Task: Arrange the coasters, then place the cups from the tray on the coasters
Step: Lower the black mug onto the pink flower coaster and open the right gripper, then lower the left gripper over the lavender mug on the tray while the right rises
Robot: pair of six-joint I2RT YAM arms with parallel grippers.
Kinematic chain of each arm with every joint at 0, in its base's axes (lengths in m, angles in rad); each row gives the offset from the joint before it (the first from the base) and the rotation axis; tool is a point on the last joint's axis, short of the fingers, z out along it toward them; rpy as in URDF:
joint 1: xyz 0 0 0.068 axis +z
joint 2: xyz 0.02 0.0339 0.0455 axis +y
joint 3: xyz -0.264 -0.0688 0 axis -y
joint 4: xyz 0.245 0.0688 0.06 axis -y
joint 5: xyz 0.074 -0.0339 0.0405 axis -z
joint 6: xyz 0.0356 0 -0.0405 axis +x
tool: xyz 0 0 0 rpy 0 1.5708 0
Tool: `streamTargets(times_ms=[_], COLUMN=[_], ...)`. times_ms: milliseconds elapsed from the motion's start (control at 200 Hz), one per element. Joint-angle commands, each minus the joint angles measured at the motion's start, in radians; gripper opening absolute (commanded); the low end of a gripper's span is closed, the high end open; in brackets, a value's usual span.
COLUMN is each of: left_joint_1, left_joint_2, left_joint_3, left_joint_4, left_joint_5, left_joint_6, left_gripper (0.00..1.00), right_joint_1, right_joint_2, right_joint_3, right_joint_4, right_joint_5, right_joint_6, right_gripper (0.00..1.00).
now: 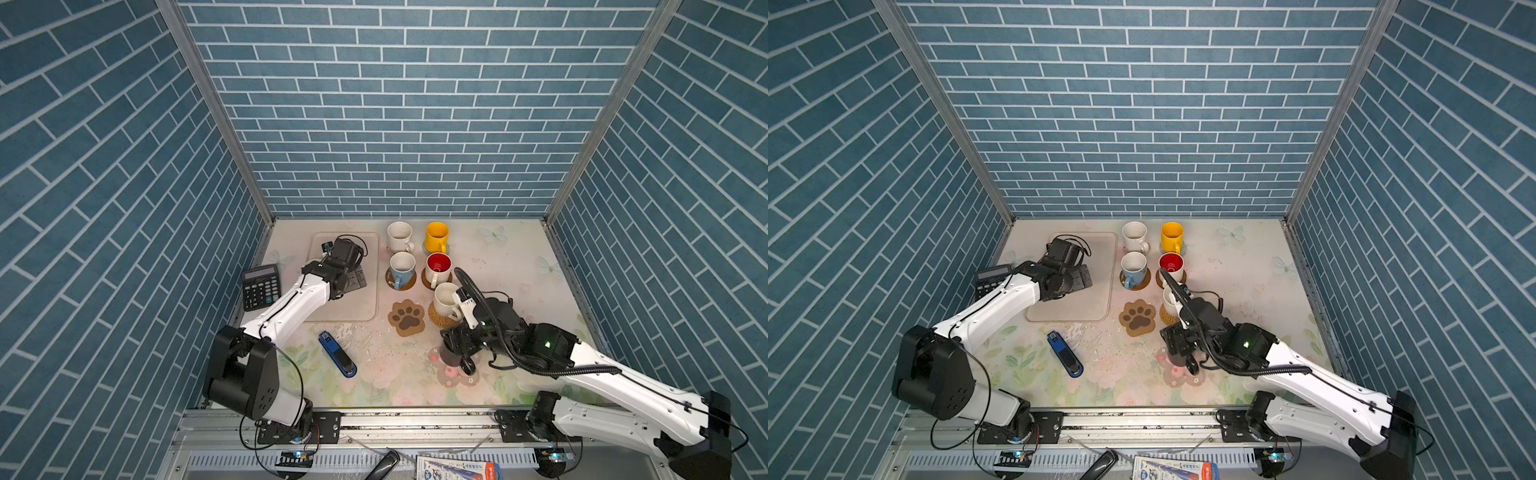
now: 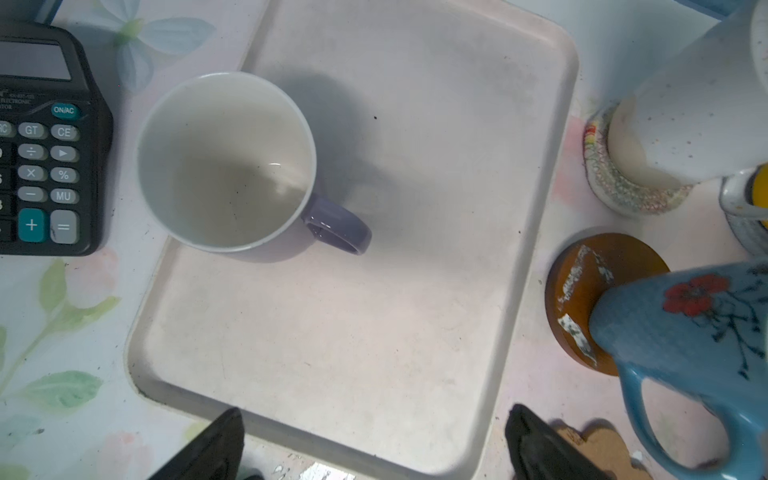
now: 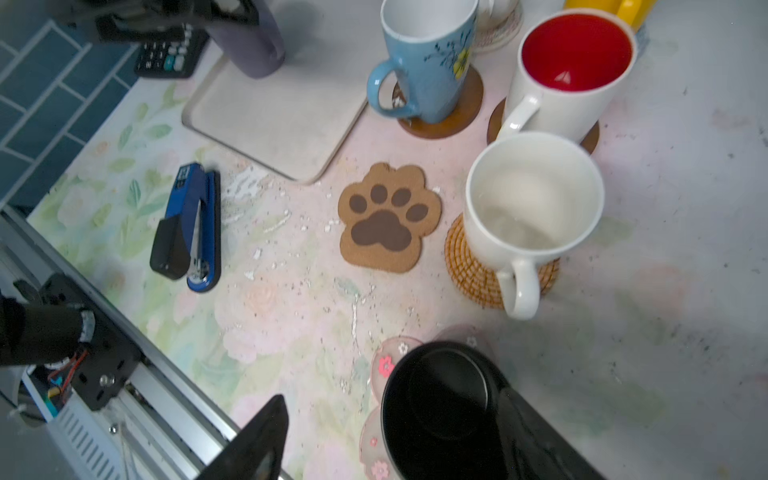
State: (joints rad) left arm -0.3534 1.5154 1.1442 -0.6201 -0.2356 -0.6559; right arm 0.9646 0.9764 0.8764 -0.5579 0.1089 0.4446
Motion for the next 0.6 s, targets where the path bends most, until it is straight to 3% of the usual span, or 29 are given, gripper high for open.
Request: streamTargets(times_ms=[0,240,595], left_joint_1=[0.023,0.053,0.074], left_joint_2=[0.04,0.177,0.373], left_joint_3=[0.062,0.186,0.359], left_joint_4=[-0.037,-0.077,-0.167], left_joint_5=[-0.018,-0.06,-0.146], left_joint_6=[-0.001,0.001,-0.036], left_gripper=[0.99,0.99,0.99], right_joint_1=[-0.091,-0.204,-0.266], right_joint_2=[0.035,0.122,0.233], right_joint_3=[0.081,0.154,0.145], right_joint_4=[0.037,0.096,0.195], right_joint_5=[-0.099,-0.12,-0.128], right_joint_6=[-0.064,-0.126,-0.172], right_gripper=[0.8,0.81,0.82])
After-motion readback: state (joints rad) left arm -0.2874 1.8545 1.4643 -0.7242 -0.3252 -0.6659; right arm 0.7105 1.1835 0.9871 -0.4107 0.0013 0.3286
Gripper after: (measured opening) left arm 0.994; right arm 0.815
